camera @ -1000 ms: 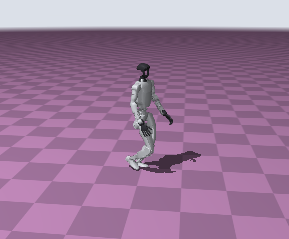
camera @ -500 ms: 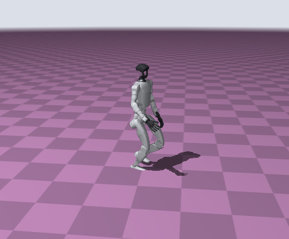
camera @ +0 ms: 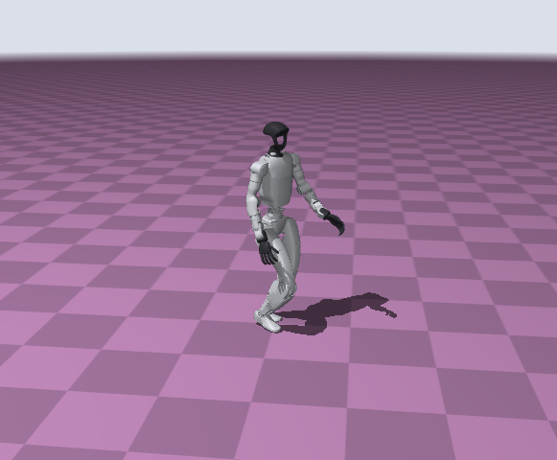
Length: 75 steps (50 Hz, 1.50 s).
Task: Walk
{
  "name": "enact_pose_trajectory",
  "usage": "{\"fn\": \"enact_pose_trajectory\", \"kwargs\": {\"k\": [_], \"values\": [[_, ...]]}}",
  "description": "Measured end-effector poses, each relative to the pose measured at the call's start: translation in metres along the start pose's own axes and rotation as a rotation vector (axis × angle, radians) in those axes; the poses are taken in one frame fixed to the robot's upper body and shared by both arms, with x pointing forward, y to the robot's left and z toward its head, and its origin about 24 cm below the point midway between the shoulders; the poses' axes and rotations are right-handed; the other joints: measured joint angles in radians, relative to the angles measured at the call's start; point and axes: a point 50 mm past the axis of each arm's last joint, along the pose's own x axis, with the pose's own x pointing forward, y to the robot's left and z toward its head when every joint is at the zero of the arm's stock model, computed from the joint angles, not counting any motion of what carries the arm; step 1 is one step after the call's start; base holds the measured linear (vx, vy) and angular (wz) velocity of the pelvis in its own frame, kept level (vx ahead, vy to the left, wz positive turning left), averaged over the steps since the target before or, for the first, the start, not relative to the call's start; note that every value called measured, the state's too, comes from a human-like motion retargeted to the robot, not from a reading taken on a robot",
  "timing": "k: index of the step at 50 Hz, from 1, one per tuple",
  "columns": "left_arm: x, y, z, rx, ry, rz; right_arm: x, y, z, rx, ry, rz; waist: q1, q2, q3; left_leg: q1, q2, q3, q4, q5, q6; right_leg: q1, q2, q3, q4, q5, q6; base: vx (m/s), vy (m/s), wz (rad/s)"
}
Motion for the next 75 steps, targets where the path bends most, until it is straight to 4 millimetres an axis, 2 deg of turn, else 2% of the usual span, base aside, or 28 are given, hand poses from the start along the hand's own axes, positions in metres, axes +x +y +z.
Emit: {"fn": "enact_pose_trajectory", "kwargs": {"k": [4, 7, 10, 12, 13, 15, 18, 22, 25, 27, 30, 32, 35, 37, 40, 43, 47, 50, 52, 53, 55, 58, 60, 63, 66, 70, 73, 75], "values": [[0.015, 0.016, 0.048, -0.029, -0.177, 0.050, -0.004, -0.009, -0.014, 0.016, 0.047, -0.043, 0.030, 0.052, -0.039, 0.052, 0.087, -0.007, -0.030, -0.015, -0.031, -0.076, 0.158, 0.003, -0.427, 0.011, 0.041, 0.00, -0.05, -0.49], [0.014, 0.014, 0.052, -0.035, -0.199, 0.047, -0.005, -0.011, -0.018, 0.016, 0.057, -0.058, 0.053, 0.080, -0.047, 0.068, 0.133, -0.027, 0.109, -0.053, -0.057, -0.065, 0.238, 0.001, -0.466, 0.039, 0.024, -0.03, -0.06, -0.43], [0.004, 0.001, 0.021, -0.022, -0.096, 0.003, -0.004, -0.010, -0.012, 0.026, 0.028, -0.074, 0.077, 0.116, -0.031, 0.077, 0.201, -0.038, 0.391, -0.042, -0.113, -0.036, 0.314, -0.026, -0.312, 0.041, -0.028, 0.00, -0.05, -0.55], [-0.008, -0.014, -0.011, 0.008, 0.024, -0.059, 0.002, -0.016, 0.008, 0.027, -0.042, -0.104, 0.109, 0.202, 0.020, 0.057, 0.328, -0.054, 0.631, 0.064, -0.183, 0.064, 0.414, -0.091, -0.322, 0.029, -0.087, -0.02, -0.06, -0.73], [-0.017, -0.023, -0.028, 0.035, 0.090, -0.099, 0.004, -0.018, 0.021, 0.027, -0.089, -0.116, 0.120, 0.216, 0.031, 0.017, 0.363, -0.050, 0.731, 0.124, -0.198, 0.090, 0.435, -0.100, -0.317, 0.011, -0.108, -0.04, -0.05, -0.45], [-0.039, -0.039, -0.064, 0.098, 0.224, -0.190, 0.008, -0.024, 0.050, 0.029, -0.195, -0.139, 0.140, 0.221, 0.036, -0.090, 0.412, -0.035, 0.880, 0.176, -0.182, 0.140, 0.456, -0.098, -0.329, -0.023, -0.130, -0.02, -0.02, -0.13], [-0.079, -0.053, -0.112, 0.177, 0.403, -0.319, 0.009, -0.032, 0.097, 0.054, -0.364, -0.165, 0.172, 0.198, 0.031, -0.268, 0.433, -0.021, 0.915, 0.133, -0.120, 0.241, 0.463, -0.068, -0.402, -0.055, -0.122, 0.00, 0.00, 0.00], [-0.130, -0.058, -0.158, 0.179, 0.577, -0.409, 0.001, -0.041, 0.150, 0.113, -0.561, -0.187, 0.199, 0.161, 0.030, -0.414, 0.384, -0.008, 0.633, 0.070, -0.086, 0.407, 0.445, -0.027, -0.514, -0.064, -0.083, 0.05, 0.01, -0.17], [-0.157, -0.056, -0.176, 0.136, 0.663, -0.416, -0.006, -0.044, 0.175, 0.127, -0.659, -0.178, 0.184, 0.118, 0.010, -0.459, 0.272, -0.006, 0.263, 0.066, -0.099, 0.497, 0.377, -0.017, -0.566, -0.073, -0.054, 0.06, 0.03, 0.10], [-0.165, -0.055, -0.181, 0.115, 0.692, -0.406, -0.007, -0.042, 0.178, 0.119, -0.667, -0.161, 0.166, 0.084, -0.005, -0.458, 0.194, 0.000, 0.120, 0.079, -0.092, 0.518, 0.316, -0.013, -0.512, -0.100, -0.037, 0.00, 0.05, 0.22], [-0.167, -0.054, -0.183, 0.115, 0.700, -0.389, -0.002, -0.030, 0.159, 0.088, -0.594, -0.126, 0.155, 0.062, -0.012, -0.464, 0.137, 0.018, 0.216, 0.108, -0.068, 0.542, 0.276, 0.004, -0.342, -0.112, -0.007, -0.02, 0.06, 0.11], [-0.155, -0.049, -0.178, 0.129, 0.677, -0.351, 0.005, -0.016, 0.134, 0.063, -0.488, -0.081, 0.125, -0.015, 0.005, -0.381, 0.046, 0.062, 0.211, 0.127, -0.025, 0.567, 0.179, 0.035, -0.180, -0.039, 0.059, 0.02, 0.07, 0.45], [-0.122, -0.043, -0.157, 0.127, 0.588, -0.271, 0.010, 0.005, 0.091, 0.041, -0.309, -0.004, 0.076, -0.078, 0.020, -0.293, -0.046, 0.084, 0.198, 0.102, 0.029, 0.477, 0.068, 0.055, 0.109, 0.182, 0.131, -0.03, 0.05, 0.28], [-0.091, -0.037, -0.131, 0.106, 0.490, -0.199, 0.010, 0.012, 0.065, 0.026, -0.205, 0.023, 0.050, -0.080, 0.027, -0.220, -0.065, 0.070, 0.158, 0.074, 0.045, 0.378, 0.013, 0.055, 0.227, 0.203, 0.104, -0.01, 0.05, -0.02], [-0.047, -0.024, -0.085, 0.045, 0.331, -0.085, 0.007, 0.011, 0.032, 0.016, -0.086, 0.024, 0.020, -0.052, 0.040, -0.092, -0.056, 0.036, 0.081, 0.032, 0.044, 0.227, -0.044, 0.037, 0.254, 0.102, 0.032, 0.01, 0.04, -0.19], [-0.013, -0.009, -0.035, -0.029, 0.167, 0.007, 0.003, 0.003, 0.010, 0.024, -0.015, -0.005, 0.002, -0.012, 0.048, 0.016, -0.024, 0.009, 0.011, 0.005, 0.029, 0.104, -0.039, 0.002, 0.084, 0.008, -0.003, 0.03, -0.01, -0.23], [0.013, 0.011, 0.025, -0.092, -0.043, 0.074, -0.001, -0.007, -0.007, 0.045, 0.048, -0.052, 0.012, 0.040, 0.022, 0.093, 0.047, -0.004, -0.059, -0.006, 0.005, -0.001, 0.084, -0.009, -0.313, -0.009, 0.026, 0.01, -0.04, -0.34], [0.018, 0.015, 0.049, -0.112, -0.132, 0.089, -0.002, -0.011, -0.013, 0.051, 0.064, -0.068, 0.030, 0.063, -0.005, 0.108, 0.085, -0.014, -0.026, -0.034, -0.009, -0.022, 0.165, 0.002, -0.477, 0.011, 0.032, -0.03, -0.06, -0.33], [0.016, 0.011, 0.046, -0.127, -0.122, 0.079, -0.004, -0.010, -0.016, 0.057, 0.070, -0.070, 0.036, 0.073, 0.001, 0.121, 0.100, -0.029, 0.088, -0.064, -0.023, -0.010, 0.198, 0.001, -0.419, 0.023, 0.014, -0.03, -0.06, -0.28], [0.014, 0.007, 0.040, -0.129, -0.102, 0.069, -0.004, -0.008, -0.016, 0.059, 0.070, -0.072, 0.041, 0.076, 0.003, 0.122, 0.110, -0.030, 0.168, -0.076, -0.033, -0.010, 0.214, 0.000, -0.362, 0.025, 0.002, -0.02, -0.06, -0.45], [0.008, -0.002, 0.024, -0.135, -0.040, 0.042, -0.001, -0.011, -0.009, 0.063, 0.045, -0.091, 0.061, 0.145, 0.044, 0.141, 0.208, -0.047, 0.366, -0.084, -0.080, 0.069, 0.302, -0.053, -0.329, 0.031, -0.043, 0.01, -0.06, -0.66], [-0.009, -0.021, -0.016, -0.079, 0.101, -0.031, 0.005, -0.013, 0.015, 0.063, -0.038, -0.111, 0.095, 0.206, 0.073, 0.081, 0.327, -0.043, 0.675, 0.070, -0.159, 0.135, 0.391, -0.099, -0.293, -0.010, -0.111, -0.01, -0.05, -0.55], [-0.025, -0.036, -0.043, -0.021, 0.204, -0.100, 0.009, -0.018, 0.038, 0.051, -0.118, -0.130, 0.120, 0.229, 0.081, -0.008, 0.392, -0.039, 0.835, 0.150, -0.168, 0.183, 0.431, -0.110, -0.320, -0.030, -0.138, -0.03, -0.05, -0.30], [-0.054, -0.051, -0.085, 0.072, 0.351, -0.202, 0.013, -0.025, 0.076, 0.044, -0.252, -0.153, 0.157, 0.220, 0.079, -0.166, 0.432, -0.027, 0.928, 0.146, -0.120, 0.263, 0.448, -0.093, -0.389, -0.053, -0.139, -0.01, -0.03, -0.13], [-0.087, -0.058, -0.120, 0.125, 0.476, -0.272, 0.012, -0.033, 0.113, 0.058, -0.386, -0.178, 0.188, 0.204, 0.082, -0.290, 0.429, -0.017, 0.846, 0.099, -0.081, 0.366, 0.450, -0.072, -0.468, -0.066, -0.121, 0.01, -0.02, -0.25], [-0.125, -0.060, -0.153, 0.119, 0.601, -0.319, 0.005, -0.043, 0.154, 0.095, -0.540, -0.204, 0.200, 0.178, 0.084, -0.388, 0.363, -0.006, 0.522, 0.065, -0.077, 0.497, 0.422, -0.050, -0.569, -0.073, -0.092, 0.03, 0.00, -0.17], [-0.142, -0.060, -0.166, 0.087, 0.659, -0.316, 0.001, -0.046, 0.171, 0.107, -0.604, -0.209, 0.183, 0.145, 0.059, -0.422, 0.266, -0.008, 0.213, 0.074, -0.092, 0.548, 0.364, -0.052, -0.614, -0.087, -0.074, 0.00, 0.00, 0.00], [-0.151, -0.061, -0.171, 0.077, 0.685, -0.316, 0.000, -0.043, 0.171, 0.105, -0.607, -0.201, 0.180, 0.143, 0.061, -0.454, 0.235, -0.018, 0.178, 0.062, -0.096, 0.554, 0.347, -0.058, -0.552, -0.111, -0.072, -0.03, 0.02, -0.03]]}}
